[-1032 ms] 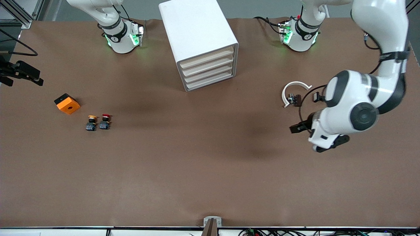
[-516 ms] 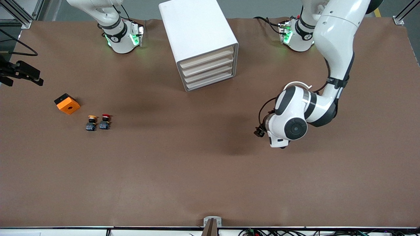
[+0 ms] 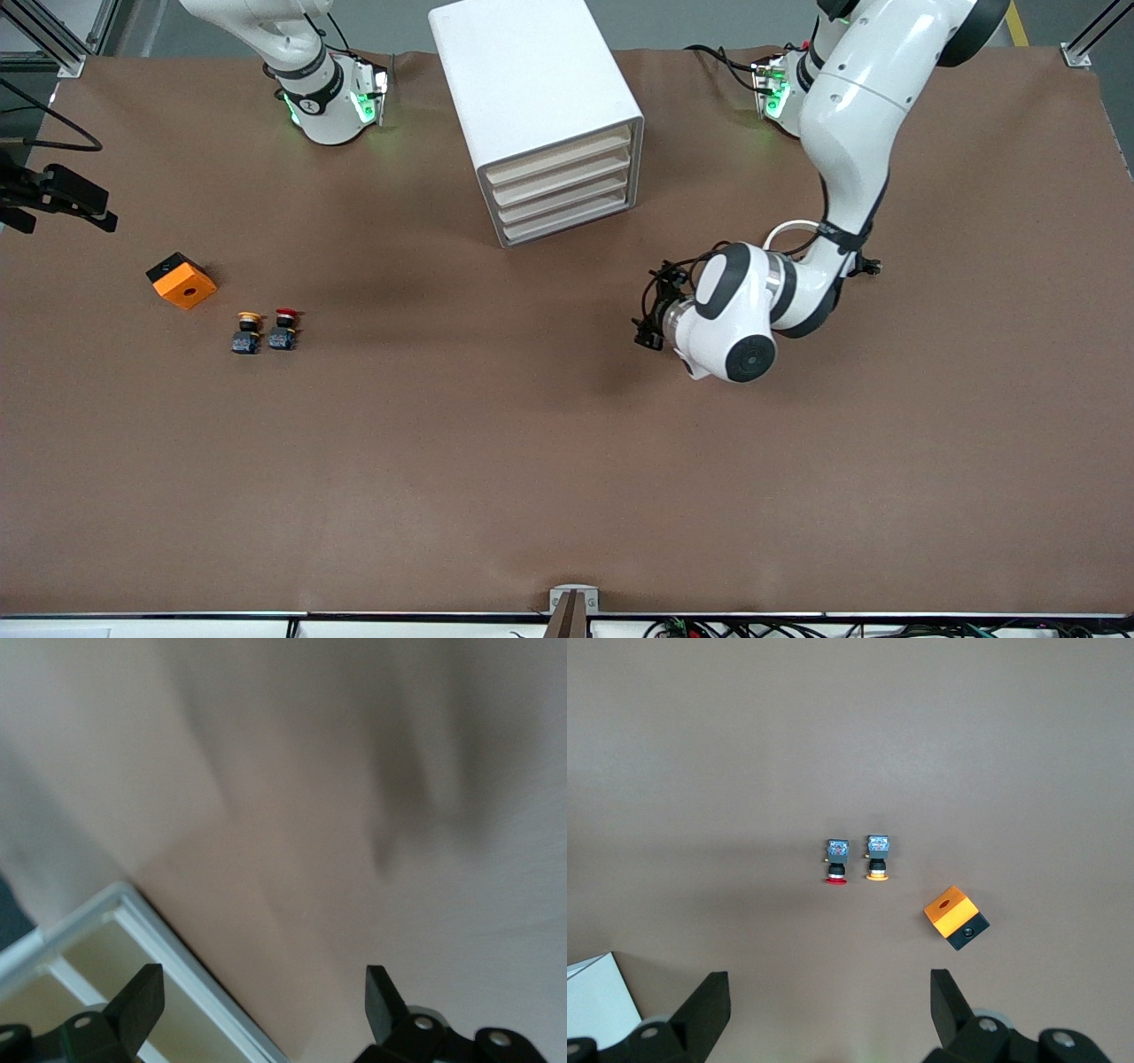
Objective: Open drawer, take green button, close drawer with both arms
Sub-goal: 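Reach the left gripper to the white cabinet's drawer front, then pull the drawer open with the left gripper while the right gripper approaches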
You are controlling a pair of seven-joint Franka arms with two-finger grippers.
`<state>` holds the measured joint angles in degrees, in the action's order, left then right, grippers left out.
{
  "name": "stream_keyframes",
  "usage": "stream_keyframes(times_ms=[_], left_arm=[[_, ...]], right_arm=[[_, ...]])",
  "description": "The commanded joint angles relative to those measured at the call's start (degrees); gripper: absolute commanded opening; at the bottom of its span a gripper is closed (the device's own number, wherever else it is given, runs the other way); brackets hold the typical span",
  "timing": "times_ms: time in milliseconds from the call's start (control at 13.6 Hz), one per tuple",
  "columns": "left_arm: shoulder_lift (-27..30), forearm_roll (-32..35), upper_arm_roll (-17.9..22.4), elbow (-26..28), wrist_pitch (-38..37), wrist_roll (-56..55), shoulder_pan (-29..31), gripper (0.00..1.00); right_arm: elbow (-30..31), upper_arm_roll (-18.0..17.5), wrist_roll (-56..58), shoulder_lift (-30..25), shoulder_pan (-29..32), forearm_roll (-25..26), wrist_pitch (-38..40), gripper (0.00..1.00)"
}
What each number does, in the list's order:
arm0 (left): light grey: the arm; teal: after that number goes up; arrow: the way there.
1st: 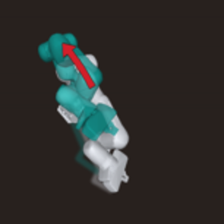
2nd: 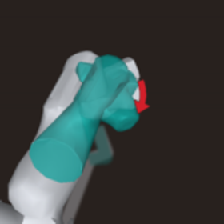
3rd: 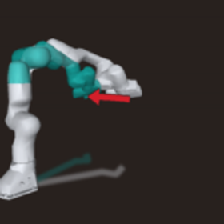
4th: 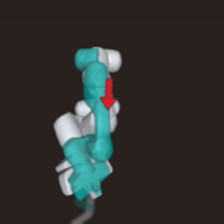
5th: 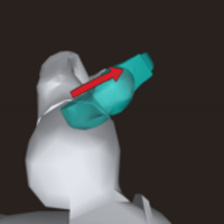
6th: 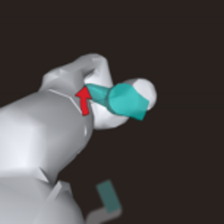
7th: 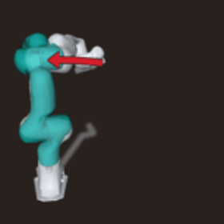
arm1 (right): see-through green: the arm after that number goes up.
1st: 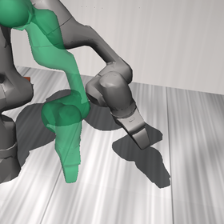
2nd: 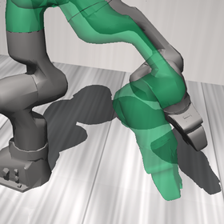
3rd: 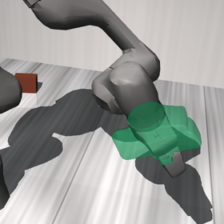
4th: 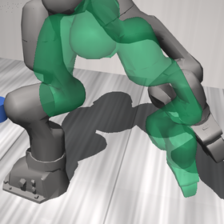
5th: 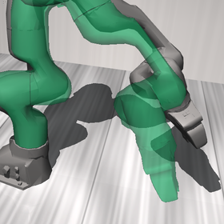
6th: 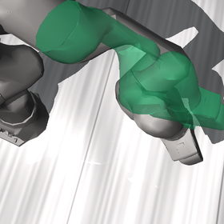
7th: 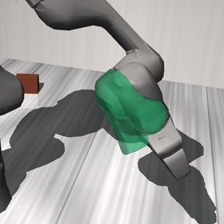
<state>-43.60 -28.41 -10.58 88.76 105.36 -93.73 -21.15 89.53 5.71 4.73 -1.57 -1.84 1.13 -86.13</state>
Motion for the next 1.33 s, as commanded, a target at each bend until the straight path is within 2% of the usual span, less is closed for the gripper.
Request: stream_keyframes(times_ms=[0,295,442,959,1032,1106,1253], left_arm=[[-3.1,-6.0,0.3,-0.9,-0.7,-2.9,-1.9,1.00],[-3.6,-7.9,0.2,-1.1,-1.5,-11.4,-5.2,1.00],[-3.4,-9.6,0.3,-1.7,-6.2,-15.9,-5.5,1.00],[-3.7,-14.3,0.2,-2.4,-13.9,-20.3,-7.9,0.99],[-4.0,-15.0,0.3,-2.4,-14.7,-20.5,-8.5,0.76],[-4.6,-15.2,0.3,-2.5,-15.3,-22.1,-8.6,0.67],[-5.7,-16.5,0.3,-2.5,-15.5,-24.4,-8.6,0.67]], right_arm=[[-1.4,-0.7,-0.2,0.6,1.0,-1.0,0.9,1.00],[-1.4,-0.7,-0.3,0.6,0.9,-0.9,1.0,1.00],[-1.4,-0.7,-0.3,0.6,0.9,-1.0,0.8,1.00],[-1.4,-0.9,-0.4,0.7,0.6,-0.9,0.6,1.00],[-1.4,-0.9,-0.5,0.7,0.5,-1.0,0.6,1.00],[-1.4,-0.9,-0.7,0.8,0.3,-1.0,0.6,1.00],[-1.6,-0.9,-0.7,0.8,-0.5,-1.0,0.5,1.00]])
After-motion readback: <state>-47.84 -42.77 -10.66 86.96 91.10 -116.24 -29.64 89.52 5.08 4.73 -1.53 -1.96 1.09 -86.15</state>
